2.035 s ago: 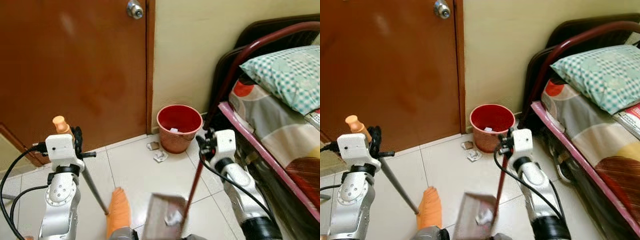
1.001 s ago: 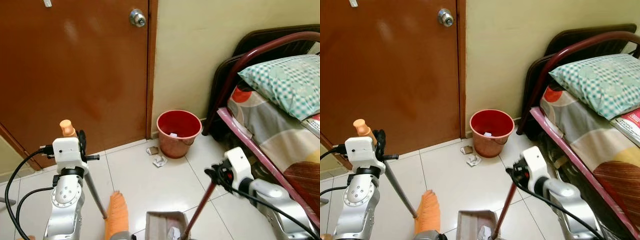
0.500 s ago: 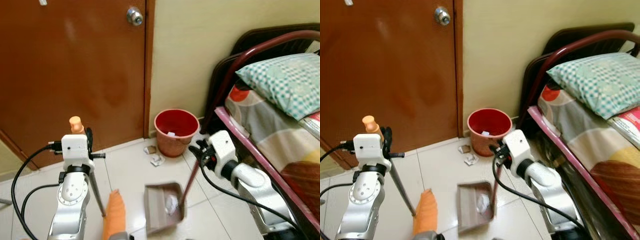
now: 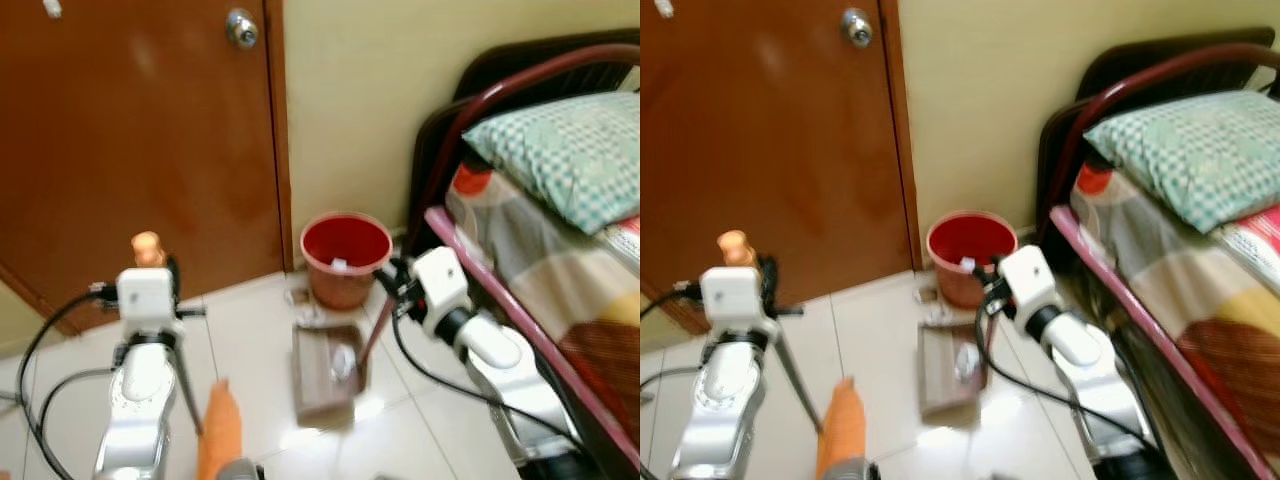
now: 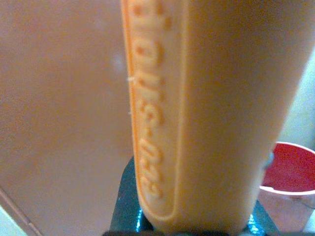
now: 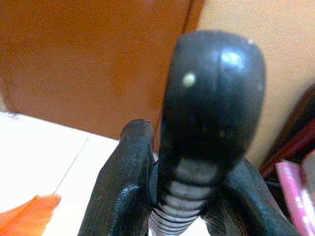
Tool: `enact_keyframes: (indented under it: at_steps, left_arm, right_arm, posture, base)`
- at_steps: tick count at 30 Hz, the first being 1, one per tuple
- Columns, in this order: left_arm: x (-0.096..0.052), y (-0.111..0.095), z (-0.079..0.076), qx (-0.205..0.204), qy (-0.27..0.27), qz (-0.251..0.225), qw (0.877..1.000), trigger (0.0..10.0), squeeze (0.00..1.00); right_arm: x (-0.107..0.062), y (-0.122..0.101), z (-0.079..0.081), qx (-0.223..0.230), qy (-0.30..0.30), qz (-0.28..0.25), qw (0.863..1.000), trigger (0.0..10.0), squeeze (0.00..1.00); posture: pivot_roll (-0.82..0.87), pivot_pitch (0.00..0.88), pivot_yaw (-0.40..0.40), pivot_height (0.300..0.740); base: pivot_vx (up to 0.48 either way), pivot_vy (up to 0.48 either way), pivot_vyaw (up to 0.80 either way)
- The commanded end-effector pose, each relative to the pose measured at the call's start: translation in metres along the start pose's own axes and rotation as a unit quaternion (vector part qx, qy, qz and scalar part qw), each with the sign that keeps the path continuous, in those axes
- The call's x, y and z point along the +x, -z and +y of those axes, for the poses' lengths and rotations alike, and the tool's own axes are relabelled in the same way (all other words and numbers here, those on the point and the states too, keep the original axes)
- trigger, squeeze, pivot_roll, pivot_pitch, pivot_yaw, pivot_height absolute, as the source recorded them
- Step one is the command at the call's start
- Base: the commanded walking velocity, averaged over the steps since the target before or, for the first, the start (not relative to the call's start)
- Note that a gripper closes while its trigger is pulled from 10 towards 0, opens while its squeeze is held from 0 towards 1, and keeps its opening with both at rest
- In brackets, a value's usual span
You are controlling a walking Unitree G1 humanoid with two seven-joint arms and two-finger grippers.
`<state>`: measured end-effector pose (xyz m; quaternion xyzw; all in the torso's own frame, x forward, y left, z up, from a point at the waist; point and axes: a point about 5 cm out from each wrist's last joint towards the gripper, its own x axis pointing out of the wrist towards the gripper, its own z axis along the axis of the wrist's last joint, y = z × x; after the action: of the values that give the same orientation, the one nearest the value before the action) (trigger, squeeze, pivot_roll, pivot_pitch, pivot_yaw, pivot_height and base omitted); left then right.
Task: Sweep floor
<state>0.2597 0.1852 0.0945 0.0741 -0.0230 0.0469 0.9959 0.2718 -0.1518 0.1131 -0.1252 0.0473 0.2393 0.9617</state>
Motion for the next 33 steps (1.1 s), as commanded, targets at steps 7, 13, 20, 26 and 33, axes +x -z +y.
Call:
enact_keyframes:
  at_steps: [7,13,20,26,33]
  left_arm:
    - [0.002,0.005,0.003,-0.004,-0.013,0.012,1.0,10.0,0.0]
    - [0.0,0.008,0.007,0.001,-0.033,0.019,0.999,10.0,0.0]
    - [-0.002,0.009,0.009,0.012,-0.056,0.012,0.998,10.0,0.0]
    - [-0.001,0.011,0.006,0.013,-0.065,0.01,0.998,10.0,0.0]
    - [-0.003,0.012,0.014,0.025,-0.093,0.01,0.995,10.0,0.0]
  right_arm:
    - [0.011,-0.013,-0.004,0.01,0.064,-0.048,0.997,10.0,0.0]
    - [0.015,-0.006,0.001,0.049,0.107,-0.049,0.992,10.0,0.0]
    - [0.014,0.0,0.01,0.057,0.085,-0.058,0.993,10.0,0.0]
    - [0.014,0.004,0.018,0.048,0.027,-0.059,0.997,10.0,0.0]
    - [0.011,0.012,0.022,0.029,-0.006,-0.05,0.998,10.0,0.0]
  posture:
    - [0.02,0.0,0.014,0.74]
    - [0.01,0.0,0.004,0.74]
    - [0.0,0.0,-0.011,0.74]
    - [0.0,0.0,-0.026,0.74]
    - [0.01,0.003,-0.028,0.74]
  base:
    - [0.0,-0.307,0.0]
    - [0.0,-0.249,0.0]
    - [0.0,0.0,0.0]
    - [0.0,0.0,0.0]
    - [0.0,0.0,0.0]
